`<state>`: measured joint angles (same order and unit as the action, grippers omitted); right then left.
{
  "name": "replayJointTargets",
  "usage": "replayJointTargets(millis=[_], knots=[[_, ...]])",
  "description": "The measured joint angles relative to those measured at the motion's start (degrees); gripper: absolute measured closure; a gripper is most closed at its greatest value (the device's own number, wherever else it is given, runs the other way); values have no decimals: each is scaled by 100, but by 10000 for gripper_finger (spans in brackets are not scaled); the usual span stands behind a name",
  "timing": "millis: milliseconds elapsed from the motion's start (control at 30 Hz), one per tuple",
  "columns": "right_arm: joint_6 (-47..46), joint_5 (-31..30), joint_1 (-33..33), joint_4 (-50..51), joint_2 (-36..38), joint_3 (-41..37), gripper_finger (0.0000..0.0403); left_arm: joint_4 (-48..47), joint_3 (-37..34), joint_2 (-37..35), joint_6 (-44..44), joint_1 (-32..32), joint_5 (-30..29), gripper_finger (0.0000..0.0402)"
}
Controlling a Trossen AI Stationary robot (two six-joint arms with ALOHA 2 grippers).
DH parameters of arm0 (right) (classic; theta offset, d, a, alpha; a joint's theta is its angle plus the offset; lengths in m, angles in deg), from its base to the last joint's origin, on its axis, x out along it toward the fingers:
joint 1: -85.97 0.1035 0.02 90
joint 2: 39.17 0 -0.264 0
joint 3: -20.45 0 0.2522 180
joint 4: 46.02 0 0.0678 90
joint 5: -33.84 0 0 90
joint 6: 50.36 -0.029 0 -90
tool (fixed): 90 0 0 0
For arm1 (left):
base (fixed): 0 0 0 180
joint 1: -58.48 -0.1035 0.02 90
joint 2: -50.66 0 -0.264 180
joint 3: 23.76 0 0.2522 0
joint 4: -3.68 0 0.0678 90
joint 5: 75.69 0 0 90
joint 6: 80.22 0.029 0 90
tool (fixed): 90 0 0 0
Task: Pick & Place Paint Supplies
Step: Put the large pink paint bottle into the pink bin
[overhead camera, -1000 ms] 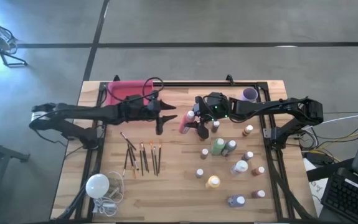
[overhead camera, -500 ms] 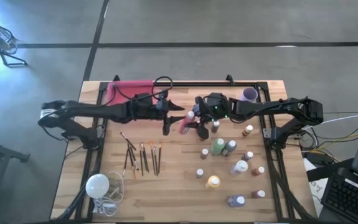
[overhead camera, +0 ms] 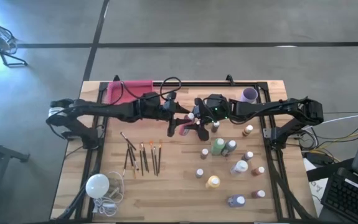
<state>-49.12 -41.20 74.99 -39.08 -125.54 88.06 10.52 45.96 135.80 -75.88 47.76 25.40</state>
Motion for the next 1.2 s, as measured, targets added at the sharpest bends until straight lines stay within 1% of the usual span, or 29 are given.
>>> replayJointTargets(millis=[167,367,500,600,767,933,1200], knots=[[-2,-6,0,12,0,0,204,20,130,152,-3,2,14,227],[3,-4,0,17,0,0,211,32,143,173,-4,-1,16,227],[12,-4,0,12,0,0,208,35,143,173,-4,2,16,228],[24,-4,0,15,0,0,204,37,140,173,-17,2,8,238],[62,-10,0,19,0,0,207,35,137,173,-76,2,3,277],[64,-10,0,19,0,0,210,35,134,173,-85,2,7,278],[46,-8,0,30,0,0,193,-11,134,173,-98,-1,5,276]])
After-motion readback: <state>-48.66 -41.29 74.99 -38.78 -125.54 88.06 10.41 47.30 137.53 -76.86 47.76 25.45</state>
